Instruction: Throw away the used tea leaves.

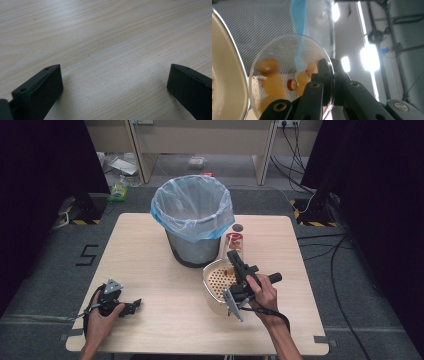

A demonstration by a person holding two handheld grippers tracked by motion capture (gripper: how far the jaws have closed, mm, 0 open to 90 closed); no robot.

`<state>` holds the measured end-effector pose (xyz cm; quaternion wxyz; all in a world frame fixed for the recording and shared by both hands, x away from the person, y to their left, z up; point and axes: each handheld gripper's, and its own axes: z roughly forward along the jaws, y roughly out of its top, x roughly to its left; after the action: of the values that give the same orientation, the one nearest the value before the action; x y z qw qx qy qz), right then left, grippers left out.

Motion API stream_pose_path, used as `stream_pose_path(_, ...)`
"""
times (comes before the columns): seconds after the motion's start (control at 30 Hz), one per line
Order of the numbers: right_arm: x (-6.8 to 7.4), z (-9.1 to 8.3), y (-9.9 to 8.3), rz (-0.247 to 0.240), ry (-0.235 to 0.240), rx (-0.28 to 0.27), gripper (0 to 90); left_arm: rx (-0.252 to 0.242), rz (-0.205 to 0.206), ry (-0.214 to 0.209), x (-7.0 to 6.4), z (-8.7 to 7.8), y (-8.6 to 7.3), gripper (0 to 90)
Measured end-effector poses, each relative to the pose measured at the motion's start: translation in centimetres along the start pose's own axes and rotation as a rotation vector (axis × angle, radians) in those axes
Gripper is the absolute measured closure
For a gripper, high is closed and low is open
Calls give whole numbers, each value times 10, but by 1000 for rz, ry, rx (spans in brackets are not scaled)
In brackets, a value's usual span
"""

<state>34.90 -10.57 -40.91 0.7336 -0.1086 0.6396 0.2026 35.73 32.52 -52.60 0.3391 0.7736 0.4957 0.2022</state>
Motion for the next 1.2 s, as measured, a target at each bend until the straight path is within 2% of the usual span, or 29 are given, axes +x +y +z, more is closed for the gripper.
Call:
stream_pose_path(0.07, 1, 0, -3, 4, 15, 20, 886, 1, 1, 0, 0, 0, 0, 0)
stream_pose_path(0.13, -2, -1, -4, 10, 1, 17, 886, 0, 0, 0, 0, 0, 0, 0)
stream_pose_path(0.17, -3, -1, -4, 30, 2, 28, 886, 0, 0, 0, 0, 0, 0, 0)
stream_pose_path(0.23, -8, -5, 0, 12, -31, -18, 886, 1, 1, 0, 0, 0, 0, 0)
stream_pose_path(0.3, -3, -1, -2, 13, -9, 3, 886, 1, 1, 0, 0, 0, 0, 0)
stream_pose_path(0.33, -2, -3, 0, 12, -16, -21, 887, 1, 1, 0, 0, 0, 0, 0)
stream_pose_path(0.37, 0, -3, 1, 1, -13, -23, 887, 1, 1, 0, 0, 0, 0, 0)
stream_pose_path(0.4, 2, -1, -1, 27, 1, -3, 887, 1, 1, 0, 0, 0, 0, 0)
stream_pose_path(0.43, -1, -2, 1, 2, -12, -25, 887, 0, 1, 0, 0, 0, 0, 0)
stream_pose_path(0.47, -2, -3, 1, -3, -28, -40, 887, 0, 1, 1, 0, 0, 0, 0)
stream_pose_path(0.5, -3, 0, -1, -6, -10, -14, 886, 1, 2, 1, 0, 0, 0, 0)
stream_pose_path(0.53, -3, 0, -1, -6, -10, -14, 886, 1, 2, 1, 0, 0, 0, 0)
stream_pose_path(0.57, -1, -2, -2, 37, -15, -6, 887, 0, 1, -1, 0, 0, 0, 0)
stream_pose_path(0.6, -4, -1, -2, 2, -21, -14, 886, 0, 1, -1, 0, 0, 0, 0)
stream_pose_path(0.63, -3, -1, -3, 24, -19, -7, 887, 0, 1, -1, 0, 0, 0, 0)
stream_pose_path(0.67, -3, -3, -2, 25, -24, -21, 887, 0, 2, -1, 0, 0, 0, 0)
stream_pose_path(0.73, -5, -1, -2, 6, -15, -13, 886, 0, 1, -2, 0, 0, 0, 0)
stream_pose_path(0.8, -5, 0, -2, 32, -12, -14, 886, 1, 3, -1, 0, 0, 0, 0)
stream_pose_path(0.83, -6, 1, -2, 48, 0, -4, 886, 1, 3, -1, 0, 0, 0, 0)
stream_pose_path(0.93, -12, 5, -9, 189, 31, 32, 885, 1, 3, -2, 0, 0, 0, 0)
stream_pose_path(1.1, -24, 9, -29, 477, 92, 76, 884, 1, 3, -2, 0, 0, 0, 0)
stream_pose_path(1.13, -24, 9, -29, 477, 92, 76, 884, 1, 3, -2, 0, 0, 0, 0)
stream_pose_path(1.17, -26, 10, -35, 555, 104, 93, 885, 1, 3, -1, 0, 0, 0, 0)
stream_pose_path(1.2, -26, 10, -35, 555, 104, 93, 885, 1, 3, -1, 0, 0, 0, 0)
